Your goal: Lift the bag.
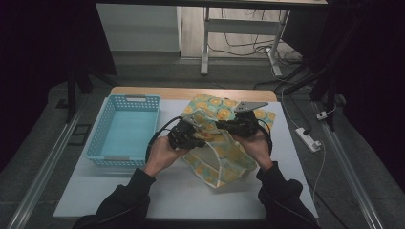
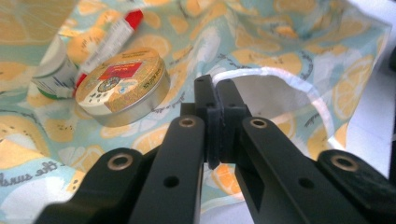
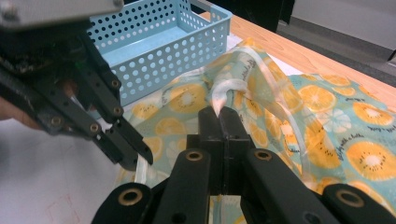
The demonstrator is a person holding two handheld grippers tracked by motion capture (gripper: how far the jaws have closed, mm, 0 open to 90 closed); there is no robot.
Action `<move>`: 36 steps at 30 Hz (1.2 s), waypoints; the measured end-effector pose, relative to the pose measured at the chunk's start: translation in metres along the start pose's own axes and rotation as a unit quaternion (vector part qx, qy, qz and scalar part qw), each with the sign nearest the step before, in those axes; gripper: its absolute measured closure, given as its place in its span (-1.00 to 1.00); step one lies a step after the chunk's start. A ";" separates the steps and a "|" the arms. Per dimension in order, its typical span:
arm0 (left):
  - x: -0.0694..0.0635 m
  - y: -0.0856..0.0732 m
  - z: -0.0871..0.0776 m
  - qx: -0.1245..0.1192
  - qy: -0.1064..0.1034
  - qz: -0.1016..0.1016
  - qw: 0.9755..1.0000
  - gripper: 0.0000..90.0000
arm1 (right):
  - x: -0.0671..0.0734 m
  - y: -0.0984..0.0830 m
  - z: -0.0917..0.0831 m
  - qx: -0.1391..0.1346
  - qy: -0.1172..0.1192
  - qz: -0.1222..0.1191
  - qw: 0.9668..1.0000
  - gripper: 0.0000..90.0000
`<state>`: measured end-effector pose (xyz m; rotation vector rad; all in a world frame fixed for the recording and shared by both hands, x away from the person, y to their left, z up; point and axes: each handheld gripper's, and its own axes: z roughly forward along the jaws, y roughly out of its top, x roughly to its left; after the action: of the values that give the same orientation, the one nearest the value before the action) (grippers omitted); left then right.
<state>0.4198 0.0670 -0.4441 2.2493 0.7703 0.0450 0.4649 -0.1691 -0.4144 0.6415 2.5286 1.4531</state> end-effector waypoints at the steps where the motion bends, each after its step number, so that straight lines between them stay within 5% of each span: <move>1: 0.001 0.001 -0.002 -0.002 -0.001 -0.001 1.000 0.99 | 0.001 0.001 -0.001 0.000 0.001 0.000 1.000 1.00; 20: 0.019 0.018 -0.054 -0.045 -0.025 -0.029 0.998 0.99 | 0.019 0.029 -0.009 -0.003 0.024 -0.025 0.999 1.00; 36: 0.029 0.049 -0.101 -0.107 -0.054 -0.044 0.992 1.00 | 0.031 0.070 -0.023 -0.012 0.032 -0.049 0.998 1.00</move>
<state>0.4432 0.1210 -0.3438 1.9959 0.7675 -0.0350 0.4497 -0.1428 -0.3406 0.4665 2.5465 1.4899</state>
